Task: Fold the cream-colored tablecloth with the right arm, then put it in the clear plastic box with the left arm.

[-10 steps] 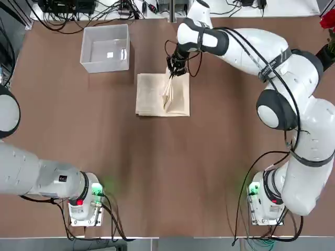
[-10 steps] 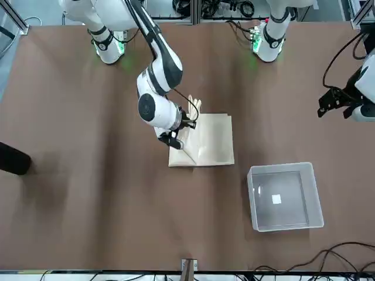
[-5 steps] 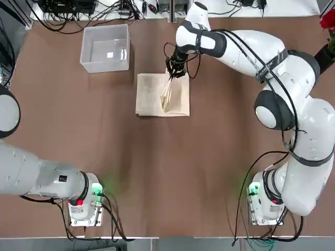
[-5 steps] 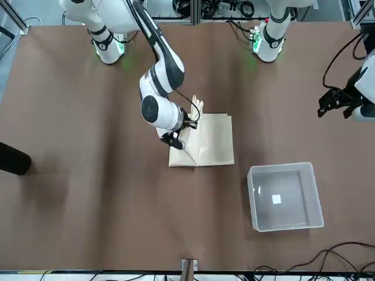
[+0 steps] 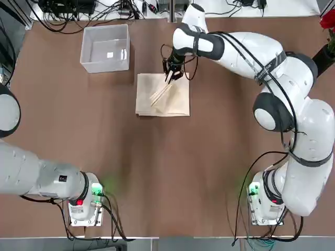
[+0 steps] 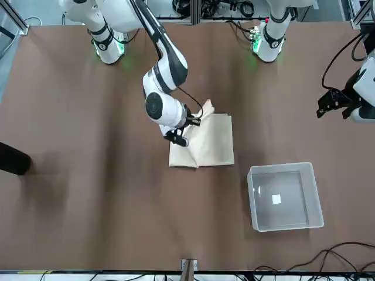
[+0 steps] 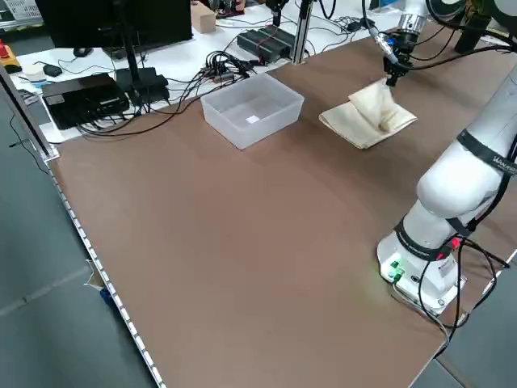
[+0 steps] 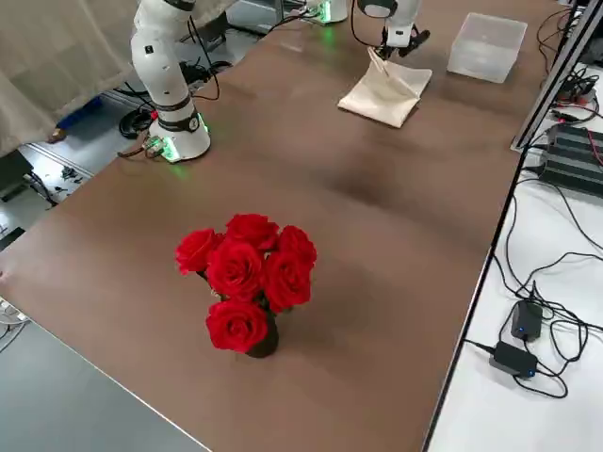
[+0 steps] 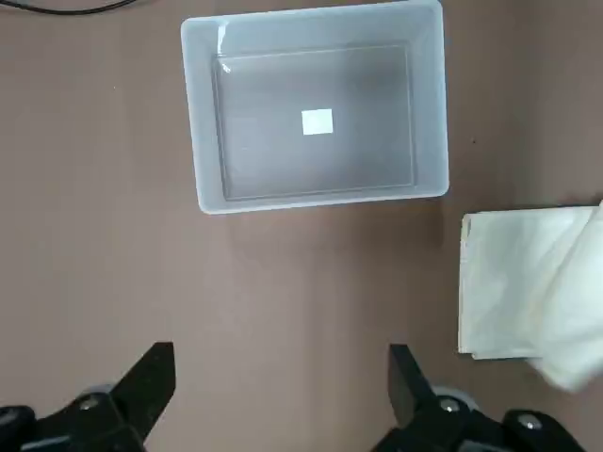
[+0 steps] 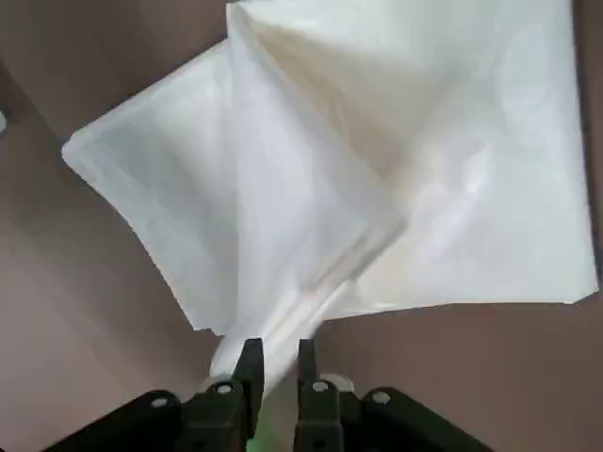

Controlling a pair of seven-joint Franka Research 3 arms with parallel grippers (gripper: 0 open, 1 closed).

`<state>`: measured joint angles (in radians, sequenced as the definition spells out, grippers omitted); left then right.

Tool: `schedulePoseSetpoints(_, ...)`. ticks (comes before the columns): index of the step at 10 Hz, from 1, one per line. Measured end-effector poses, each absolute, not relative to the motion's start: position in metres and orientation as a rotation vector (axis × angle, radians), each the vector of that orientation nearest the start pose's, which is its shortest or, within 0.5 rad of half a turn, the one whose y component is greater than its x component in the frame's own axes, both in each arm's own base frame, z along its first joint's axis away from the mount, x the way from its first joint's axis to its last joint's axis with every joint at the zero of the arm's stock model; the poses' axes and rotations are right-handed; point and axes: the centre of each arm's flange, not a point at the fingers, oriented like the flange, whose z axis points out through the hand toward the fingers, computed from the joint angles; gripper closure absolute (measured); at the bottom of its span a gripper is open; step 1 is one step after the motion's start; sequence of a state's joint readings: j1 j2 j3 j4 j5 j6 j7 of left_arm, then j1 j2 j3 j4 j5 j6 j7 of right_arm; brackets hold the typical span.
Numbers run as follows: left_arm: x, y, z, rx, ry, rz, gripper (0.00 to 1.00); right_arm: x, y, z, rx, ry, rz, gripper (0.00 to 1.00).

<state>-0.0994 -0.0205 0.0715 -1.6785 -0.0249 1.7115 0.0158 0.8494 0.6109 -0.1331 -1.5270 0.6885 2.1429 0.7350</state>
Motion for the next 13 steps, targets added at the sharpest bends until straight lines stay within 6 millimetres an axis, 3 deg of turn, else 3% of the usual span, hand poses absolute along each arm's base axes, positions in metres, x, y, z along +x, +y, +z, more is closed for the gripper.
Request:
schedulePoseSetpoints(2, 0.559, -0.018, 0.597, -3.166, 0.066, -0.084, 0.00, 0.501, 0.514, 0.311, -2.657, 0.501, 0.374, 0.47)
schedulePoseSetpoints(5, 0.559, -0.018, 0.597, -3.166, 0.067, -0.083, 0.00, 0.501, 0.517, 0.313, -2.649, 0.514, 0.358, 0.01)
schedulePoseSetpoints(7, 0.559, -0.018, 0.597, -3.166, 0.067, -0.083, 0.00, 0.501, 0.516, 0.309, -2.654, 0.524, 0.364, 0.00)
schedulePoseSetpoints(10, 0.559, -0.019, 0.597, -3.166, 0.069, -0.083, 0.00, 0.505, 0.506, 0.267, -2.697, 0.568, 0.397, 0.00)
schedulePoseSetpoints(13, 0.559, -0.020, 0.597, -3.166, 0.071, -0.083, 0.00, 0.512, 0.493, 0.247, -2.761, 0.560, 0.366, 0.00)
